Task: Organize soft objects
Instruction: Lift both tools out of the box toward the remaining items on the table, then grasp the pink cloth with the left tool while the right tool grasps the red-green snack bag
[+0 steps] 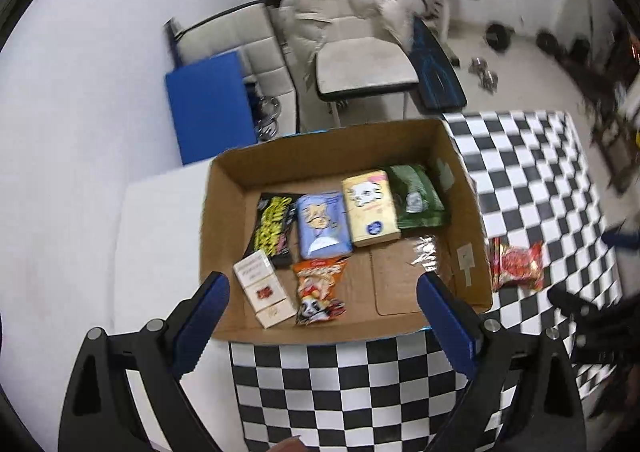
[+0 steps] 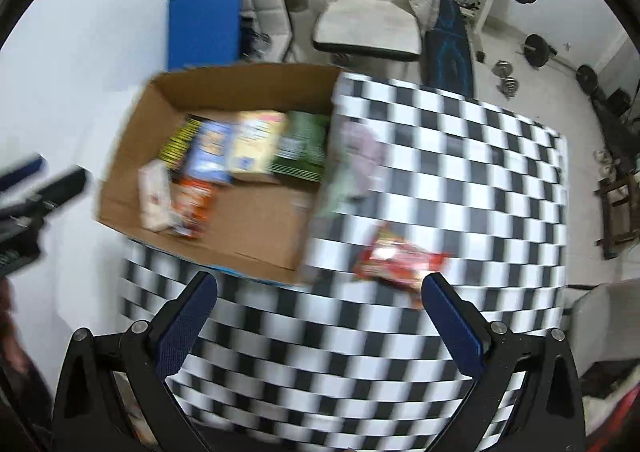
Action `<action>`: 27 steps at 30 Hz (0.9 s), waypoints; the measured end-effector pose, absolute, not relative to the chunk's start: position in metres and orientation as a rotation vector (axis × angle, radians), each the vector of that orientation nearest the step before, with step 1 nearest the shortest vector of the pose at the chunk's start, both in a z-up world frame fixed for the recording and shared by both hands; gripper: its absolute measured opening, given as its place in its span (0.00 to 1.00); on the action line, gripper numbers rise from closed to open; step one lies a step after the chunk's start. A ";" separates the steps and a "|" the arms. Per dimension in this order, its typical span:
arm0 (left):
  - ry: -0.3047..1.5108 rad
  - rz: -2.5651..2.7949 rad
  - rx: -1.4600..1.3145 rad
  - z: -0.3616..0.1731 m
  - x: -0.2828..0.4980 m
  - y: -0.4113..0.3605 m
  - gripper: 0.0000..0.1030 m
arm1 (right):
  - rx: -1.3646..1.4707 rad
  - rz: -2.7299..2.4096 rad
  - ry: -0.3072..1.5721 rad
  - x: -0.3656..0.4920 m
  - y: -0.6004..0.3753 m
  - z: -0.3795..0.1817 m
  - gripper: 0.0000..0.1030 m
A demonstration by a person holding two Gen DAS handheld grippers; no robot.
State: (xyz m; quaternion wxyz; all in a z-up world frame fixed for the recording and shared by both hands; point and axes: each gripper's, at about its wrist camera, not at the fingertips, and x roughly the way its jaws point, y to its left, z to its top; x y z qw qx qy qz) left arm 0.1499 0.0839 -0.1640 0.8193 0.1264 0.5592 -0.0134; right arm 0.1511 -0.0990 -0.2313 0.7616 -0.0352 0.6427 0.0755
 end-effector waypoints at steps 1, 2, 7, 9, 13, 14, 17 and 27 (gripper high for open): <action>1.194 -0.031 0.317 -0.172 0.153 0.068 0.93 | -0.114 0.167 1.422 0.154 -0.110 -0.243 1.00; 1.199 -0.031 0.352 -0.178 0.155 0.056 0.93 | -0.149 0.177 1.451 0.159 -0.119 -0.256 1.00; 1.262 -0.016 0.506 -0.221 0.173 0.006 0.93 | -0.320 0.275 1.576 0.179 -0.140 -0.333 1.00; 1.278 -0.012 0.552 -0.233 0.178 -0.007 0.93 | -0.376 0.325 1.594 0.185 -0.140 -0.358 1.00; 1.299 -0.003 0.627 -0.252 0.191 -0.027 0.93 | -0.425 0.426 1.644 0.193 -0.138 -0.397 1.00; 1.302 0.000 0.650 -0.256 0.194 -0.032 0.93 | -0.432 0.448 1.655 0.195 -0.138 -0.406 1.00; 1.300 -0.009 0.725 -0.267 0.204 -0.049 0.93 | -0.451 0.483 1.687 0.197 -0.140 -0.424 1.00; 1.290 -0.151 1.012 -0.305 0.239 -0.126 0.93 | -0.336 0.304 1.737 0.202 -0.213 -0.437 0.60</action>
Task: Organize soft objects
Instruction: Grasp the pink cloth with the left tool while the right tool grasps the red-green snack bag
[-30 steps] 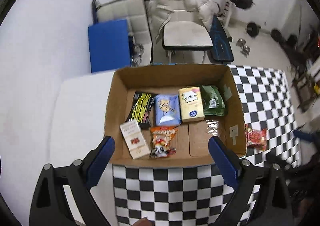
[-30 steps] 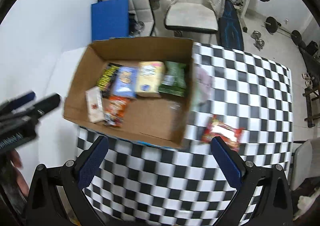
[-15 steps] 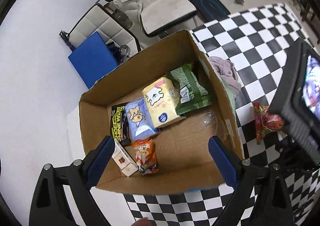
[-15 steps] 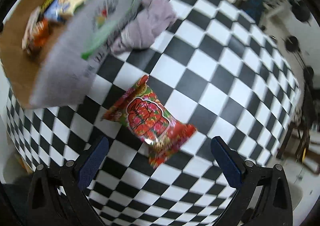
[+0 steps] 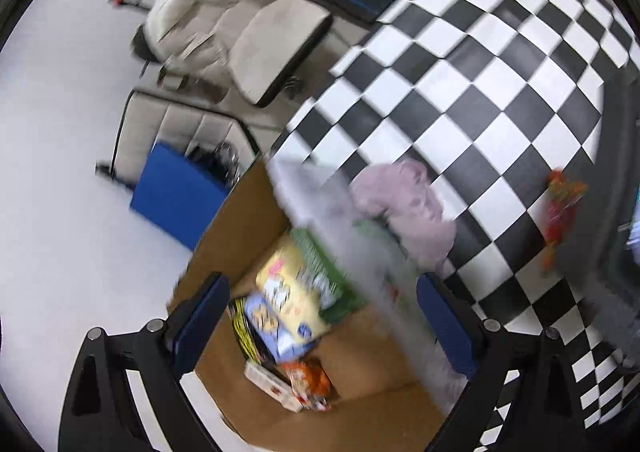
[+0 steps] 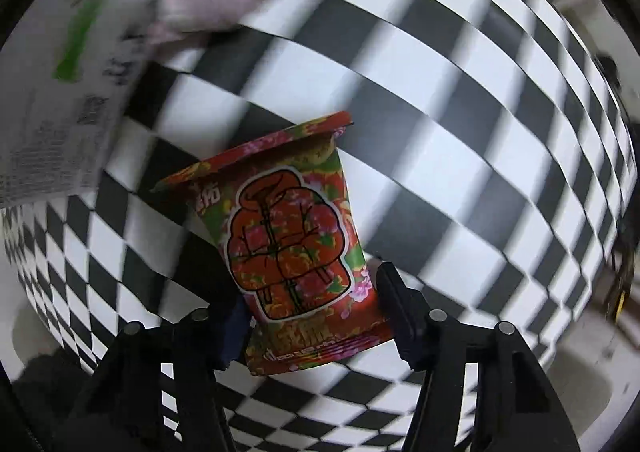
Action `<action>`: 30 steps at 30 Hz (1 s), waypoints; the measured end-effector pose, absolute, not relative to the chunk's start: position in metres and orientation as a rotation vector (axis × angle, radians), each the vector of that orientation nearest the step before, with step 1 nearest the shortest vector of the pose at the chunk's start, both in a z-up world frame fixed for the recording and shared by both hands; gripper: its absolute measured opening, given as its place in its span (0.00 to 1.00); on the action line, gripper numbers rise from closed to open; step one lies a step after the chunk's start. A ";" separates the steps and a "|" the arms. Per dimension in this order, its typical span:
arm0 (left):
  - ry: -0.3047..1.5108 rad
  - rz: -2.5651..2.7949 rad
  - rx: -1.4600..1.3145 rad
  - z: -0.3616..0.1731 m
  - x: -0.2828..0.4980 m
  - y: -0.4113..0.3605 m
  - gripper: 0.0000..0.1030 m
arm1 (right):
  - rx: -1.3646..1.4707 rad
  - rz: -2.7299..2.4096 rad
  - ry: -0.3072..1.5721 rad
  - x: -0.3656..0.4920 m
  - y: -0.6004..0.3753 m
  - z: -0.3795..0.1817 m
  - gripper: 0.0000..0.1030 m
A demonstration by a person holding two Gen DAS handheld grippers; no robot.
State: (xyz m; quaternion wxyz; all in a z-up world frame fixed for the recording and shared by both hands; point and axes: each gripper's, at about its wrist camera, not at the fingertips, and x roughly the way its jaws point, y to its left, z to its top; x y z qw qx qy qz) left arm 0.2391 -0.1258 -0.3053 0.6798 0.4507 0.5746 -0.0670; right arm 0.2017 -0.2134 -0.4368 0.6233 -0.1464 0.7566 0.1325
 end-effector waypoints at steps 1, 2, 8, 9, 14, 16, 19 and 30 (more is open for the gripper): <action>1.309 -0.168 1.045 -0.314 0.244 -0.133 0.93 | -0.320 0.278 1.745 0.201 -0.225 -0.438 0.60; 1.328 -0.183 1.068 -0.321 0.247 -0.138 0.93 | -0.300 0.258 1.753 0.201 -0.237 -0.439 0.60; 1.366 -0.195 1.340 -0.381 0.271 -0.166 0.97 | -0.181 0.165 1.788 0.198 -0.298 -0.445 0.60; 1.403 -0.218 1.346 -0.388 0.272 -0.169 0.97 | -0.172 0.157 1.789 0.198 -0.303 -0.445 0.60; 1.447 -0.235 1.508 -0.420 0.271 -0.179 0.97 | -0.121 0.132 1.784 0.198 -0.326 -0.443 0.60; 1.491 -0.239 1.534 -0.431 0.270 -0.177 0.97 | -0.112 0.126 1.779 0.195 -0.317 -0.439 0.60; 1.495 -0.228 1.496 -0.431 0.272 -0.177 0.85 | -0.107 0.125 1.770 0.195 -0.319 -0.435 0.59; 1.564 -0.287 0.981 -0.381 0.275 -0.187 0.14 | -0.088 0.088 1.745 0.161 -0.297 -0.414 0.49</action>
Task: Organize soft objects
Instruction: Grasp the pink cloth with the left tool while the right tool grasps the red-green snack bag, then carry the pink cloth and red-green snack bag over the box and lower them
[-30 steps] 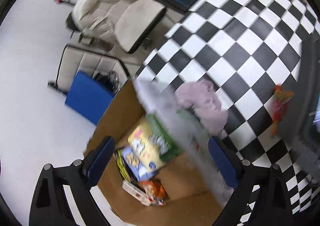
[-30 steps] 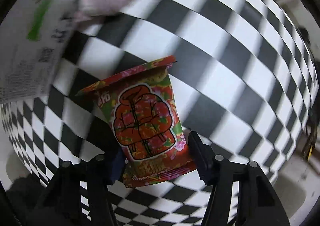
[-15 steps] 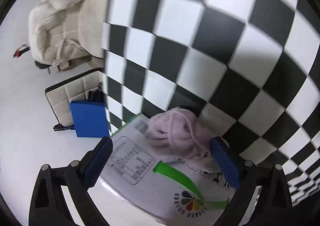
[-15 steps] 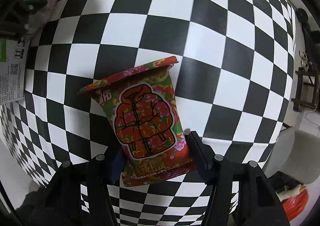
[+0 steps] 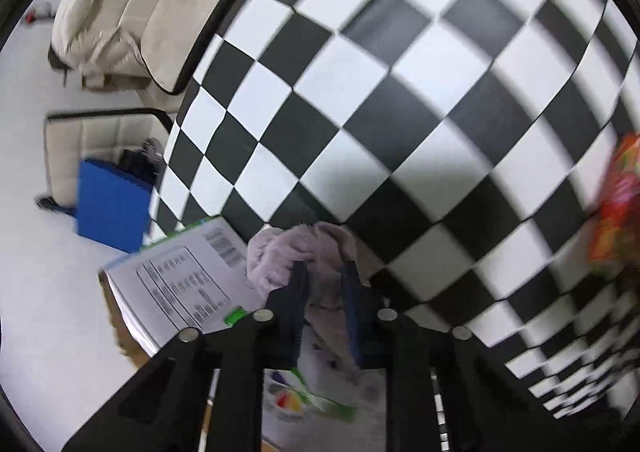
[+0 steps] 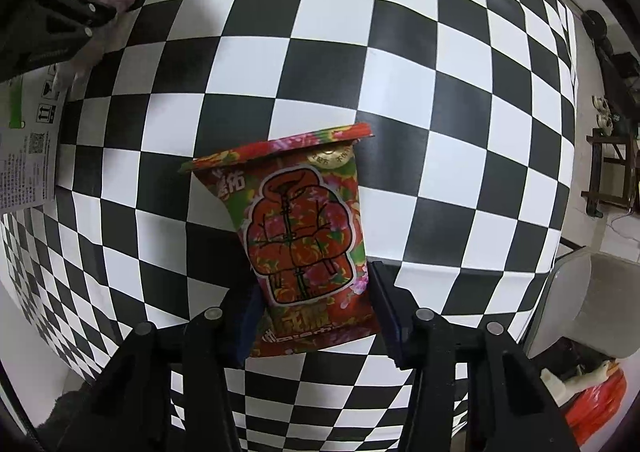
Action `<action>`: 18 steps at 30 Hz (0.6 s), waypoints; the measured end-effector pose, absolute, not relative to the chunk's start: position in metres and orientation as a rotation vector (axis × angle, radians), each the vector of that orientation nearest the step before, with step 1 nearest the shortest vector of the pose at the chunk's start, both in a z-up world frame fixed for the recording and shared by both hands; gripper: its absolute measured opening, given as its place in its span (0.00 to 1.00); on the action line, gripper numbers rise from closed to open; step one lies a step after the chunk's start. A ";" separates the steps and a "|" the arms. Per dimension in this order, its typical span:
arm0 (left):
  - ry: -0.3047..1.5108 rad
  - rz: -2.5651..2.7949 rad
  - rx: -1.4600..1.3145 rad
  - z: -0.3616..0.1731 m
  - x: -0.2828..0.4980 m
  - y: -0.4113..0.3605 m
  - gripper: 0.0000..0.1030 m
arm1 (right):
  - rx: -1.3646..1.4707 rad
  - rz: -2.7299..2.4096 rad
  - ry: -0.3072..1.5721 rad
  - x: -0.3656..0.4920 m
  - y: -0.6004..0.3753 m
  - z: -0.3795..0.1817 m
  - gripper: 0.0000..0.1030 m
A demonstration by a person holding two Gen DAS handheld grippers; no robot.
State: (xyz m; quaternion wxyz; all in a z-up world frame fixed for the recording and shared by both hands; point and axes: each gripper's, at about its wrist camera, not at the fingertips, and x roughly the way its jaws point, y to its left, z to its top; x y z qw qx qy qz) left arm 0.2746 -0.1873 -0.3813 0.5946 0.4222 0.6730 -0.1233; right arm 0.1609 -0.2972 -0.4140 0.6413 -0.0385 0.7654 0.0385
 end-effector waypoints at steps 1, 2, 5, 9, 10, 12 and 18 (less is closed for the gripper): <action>1.563 -0.296 0.921 -0.372 0.275 -0.188 0.14 | -0.077 0.084 1.742 0.158 -0.299 -0.411 0.49; 1.563 -0.303 0.852 -0.362 0.276 -0.187 0.13 | -0.063 0.078 1.737 0.155 -0.301 -0.413 0.48; 1.550 -0.321 0.697 -0.334 0.274 -0.183 0.11 | -0.021 0.068 1.724 0.155 -0.307 -0.404 0.47; 1.625 -0.328 0.620 -0.333 0.276 -0.179 0.18 | 0.030 0.076 1.725 0.149 -0.308 -0.394 0.47; 1.612 -0.306 0.650 -0.335 0.278 -0.178 0.22 | 0.032 0.081 1.727 0.148 -0.307 -0.392 0.47; 1.587 -0.292 0.783 -0.346 0.280 -0.183 0.33 | 0.019 0.087 1.729 0.146 -0.303 -0.390 0.47; 1.682 -0.224 1.041 -0.390 0.286 -0.187 0.41 | 0.015 0.086 1.724 0.144 -0.302 -0.380 0.47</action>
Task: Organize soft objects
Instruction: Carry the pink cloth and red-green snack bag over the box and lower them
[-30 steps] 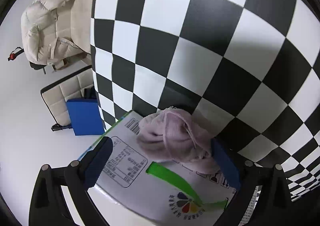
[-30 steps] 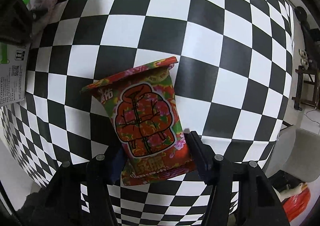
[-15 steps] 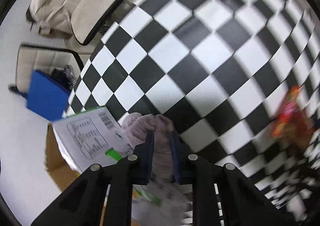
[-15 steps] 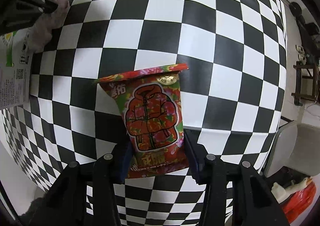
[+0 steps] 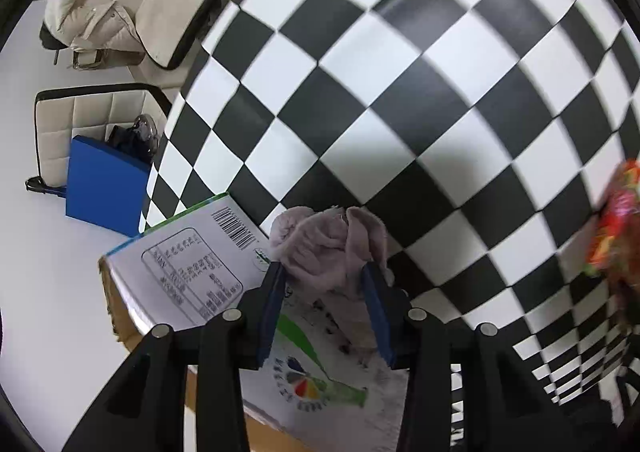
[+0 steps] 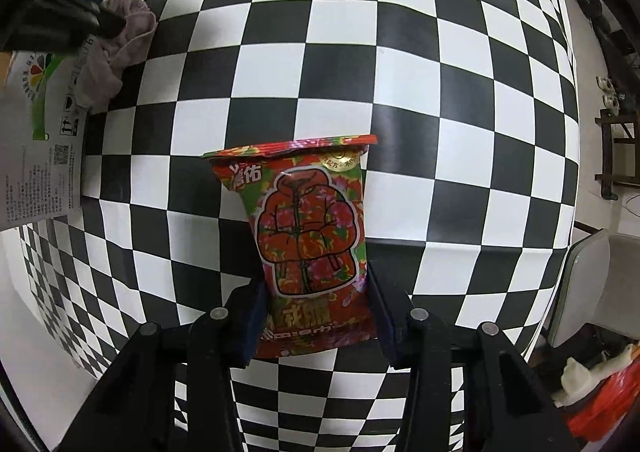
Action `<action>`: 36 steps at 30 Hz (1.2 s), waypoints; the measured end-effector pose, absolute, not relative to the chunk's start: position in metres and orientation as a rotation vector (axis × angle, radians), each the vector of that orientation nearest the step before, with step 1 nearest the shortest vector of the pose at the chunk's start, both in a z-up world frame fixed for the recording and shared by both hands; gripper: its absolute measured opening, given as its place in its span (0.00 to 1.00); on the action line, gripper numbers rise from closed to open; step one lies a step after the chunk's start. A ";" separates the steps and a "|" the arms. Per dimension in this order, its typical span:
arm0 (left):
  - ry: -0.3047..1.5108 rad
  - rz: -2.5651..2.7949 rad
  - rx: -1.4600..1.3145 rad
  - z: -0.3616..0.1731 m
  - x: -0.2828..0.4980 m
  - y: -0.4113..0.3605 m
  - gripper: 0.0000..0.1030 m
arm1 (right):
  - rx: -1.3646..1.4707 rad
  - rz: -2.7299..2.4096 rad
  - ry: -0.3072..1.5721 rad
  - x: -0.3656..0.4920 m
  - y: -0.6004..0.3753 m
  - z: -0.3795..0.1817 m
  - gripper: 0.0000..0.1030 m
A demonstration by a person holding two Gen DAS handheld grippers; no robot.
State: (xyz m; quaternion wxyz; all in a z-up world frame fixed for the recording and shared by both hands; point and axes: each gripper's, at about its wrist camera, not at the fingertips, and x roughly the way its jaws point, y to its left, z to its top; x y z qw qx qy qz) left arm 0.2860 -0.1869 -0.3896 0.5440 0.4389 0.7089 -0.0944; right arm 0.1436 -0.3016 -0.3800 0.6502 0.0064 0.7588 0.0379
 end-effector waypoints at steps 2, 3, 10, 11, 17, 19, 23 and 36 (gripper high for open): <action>1.711 -0.207 1.076 -0.399 0.284 -0.189 0.53 | 0.023 0.085 1.721 0.150 -0.305 -0.381 0.47; 1.725 -0.202 1.086 -0.403 0.282 -0.184 0.55 | 0.027 0.083 1.720 0.151 -0.304 -0.379 0.47; 1.878 -0.225 0.956 -0.430 0.269 -0.177 0.38 | 0.033 0.064 1.712 0.161 -0.311 -0.368 0.47; 1.890 -0.218 0.896 -0.429 0.269 -0.175 0.33 | 0.034 0.061 1.711 0.161 -0.310 -0.368 0.47; 1.822 -0.269 0.705 -0.406 0.255 -0.178 0.31 | 0.046 0.046 1.704 0.158 -0.315 -0.360 0.47; 1.808 -0.293 0.627 -0.394 0.249 -0.176 0.31 | 0.056 0.039 1.698 0.157 -0.317 -0.359 0.47; 1.735 -0.319 0.446 -0.355 0.240 -0.170 0.31 | 0.089 0.028 1.677 0.153 -0.321 -0.343 0.47; 1.400 -0.274 -0.013 -0.195 0.209 -0.054 0.31 | 0.190 0.103 1.466 0.141 -0.263 -0.227 0.46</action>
